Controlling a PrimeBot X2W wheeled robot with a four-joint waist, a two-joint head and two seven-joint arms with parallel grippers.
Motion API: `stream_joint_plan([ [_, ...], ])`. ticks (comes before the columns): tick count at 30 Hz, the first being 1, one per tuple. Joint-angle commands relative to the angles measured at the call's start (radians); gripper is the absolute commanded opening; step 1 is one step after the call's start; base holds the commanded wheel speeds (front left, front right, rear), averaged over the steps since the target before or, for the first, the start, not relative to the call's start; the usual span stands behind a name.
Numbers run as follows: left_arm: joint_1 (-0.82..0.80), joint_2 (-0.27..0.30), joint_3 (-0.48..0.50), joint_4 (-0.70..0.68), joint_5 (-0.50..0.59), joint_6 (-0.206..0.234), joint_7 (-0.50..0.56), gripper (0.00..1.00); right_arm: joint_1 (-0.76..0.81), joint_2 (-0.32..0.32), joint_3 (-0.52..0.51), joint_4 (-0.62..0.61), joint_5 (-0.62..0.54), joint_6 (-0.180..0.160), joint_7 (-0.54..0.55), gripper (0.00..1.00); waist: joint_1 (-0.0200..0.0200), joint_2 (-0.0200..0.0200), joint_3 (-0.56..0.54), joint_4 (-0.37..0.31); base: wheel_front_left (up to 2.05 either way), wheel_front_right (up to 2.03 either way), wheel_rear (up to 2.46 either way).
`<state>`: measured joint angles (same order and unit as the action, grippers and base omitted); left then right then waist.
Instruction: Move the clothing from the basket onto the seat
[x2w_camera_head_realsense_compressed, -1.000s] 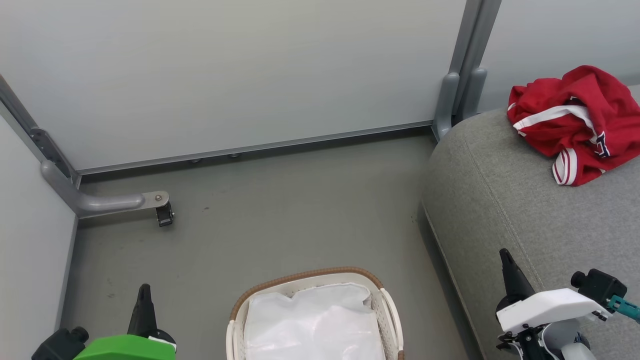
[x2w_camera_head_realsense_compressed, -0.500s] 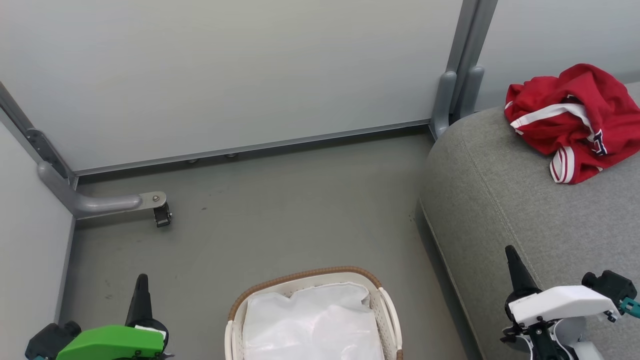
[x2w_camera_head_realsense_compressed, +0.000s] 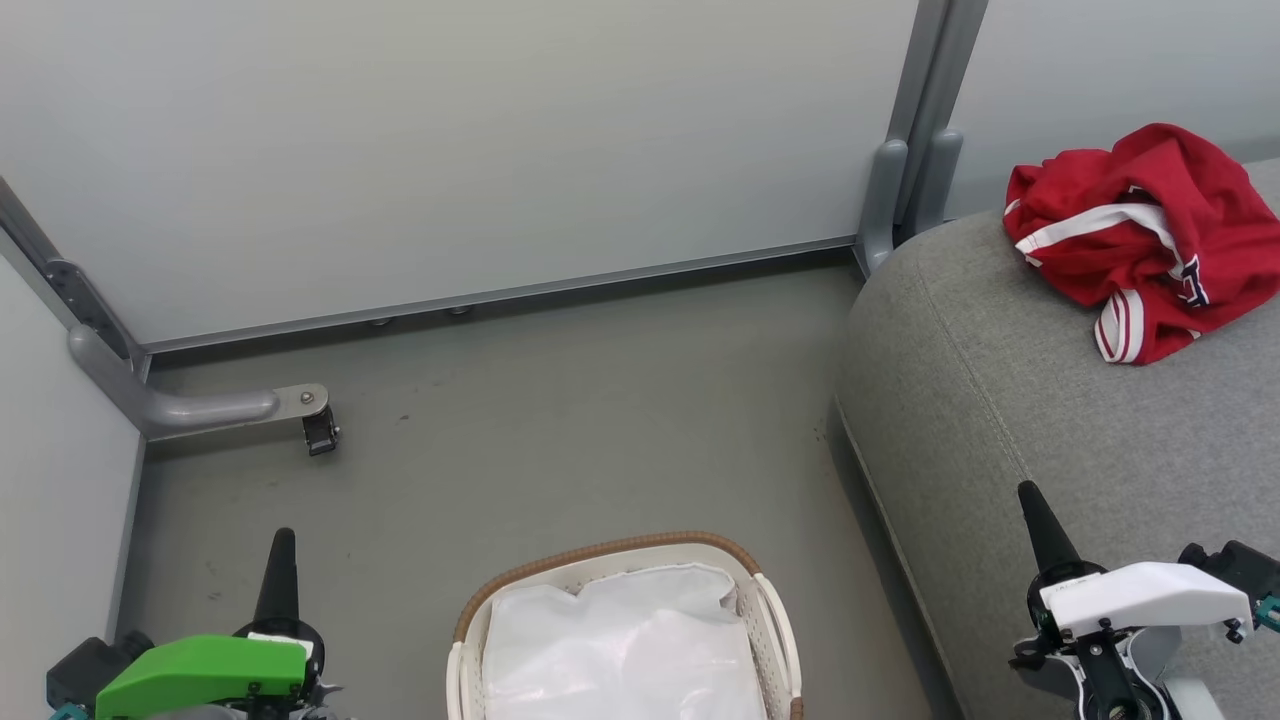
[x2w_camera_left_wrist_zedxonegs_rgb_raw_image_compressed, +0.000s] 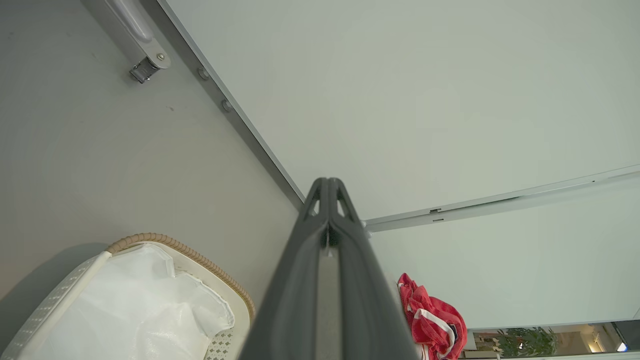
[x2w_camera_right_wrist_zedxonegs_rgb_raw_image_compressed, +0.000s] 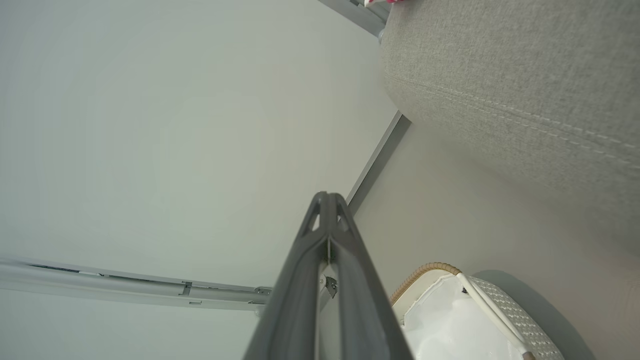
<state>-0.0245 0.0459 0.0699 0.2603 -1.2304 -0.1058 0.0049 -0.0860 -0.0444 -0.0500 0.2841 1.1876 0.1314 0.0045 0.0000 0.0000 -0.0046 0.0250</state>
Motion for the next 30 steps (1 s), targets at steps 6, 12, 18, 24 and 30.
stream_joint_plan([
  [6, -0.037, 0.005, 0.012, -0.011, -0.067, -0.01, 0.018, 0.0, -0.019, -0.006, -0.014, -0.017, 0.073, -0.001, 0.019, 0.0, 0.0, 0.0, 0.001, -0.003, 0.0, 0.0, 0.0],
  [12, -0.046, 0.006, 0.017, -0.012, -0.114, -0.011, 0.032, 0.0, -0.02, -0.006, -0.022, -0.021, 0.127, -0.001, 0.032, 0.0, 0.0, 0.0, 0.002, -0.006, 0.0, 0.0, 0.0],
  [18, -0.053, 0.006, 0.022, -0.013, -0.16, -0.015, 0.047, 0.0, -0.022, -0.007, -0.029, -0.024, 0.177, -0.001, 0.047, 0.0, 0.0, 0.0, 0.003, -0.009, 0.0, 0.0, 0.0],
  [24, -0.062, 0.006, 0.026, -0.014, -0.203, -0.018, 0.059, 0.0, -0.024, -0.007, -0.037, -0.028, 0.227, -0.001, 0.06, 0.0, 0.0, 0.0, 0.004, -0.011, 0.0, 0.0, 0.0],
  [30, -0.068, 0.006, 0.032, -0.015, -0.247, -0.02, 0.072, 0.0, -0.025, -0.008, -0.044, -0.031, 0.274, -0.001, 0.072, 0.0, 0.0, 0.0, 0.004, -0.014, 0.0, 0.0, 0.0],
])
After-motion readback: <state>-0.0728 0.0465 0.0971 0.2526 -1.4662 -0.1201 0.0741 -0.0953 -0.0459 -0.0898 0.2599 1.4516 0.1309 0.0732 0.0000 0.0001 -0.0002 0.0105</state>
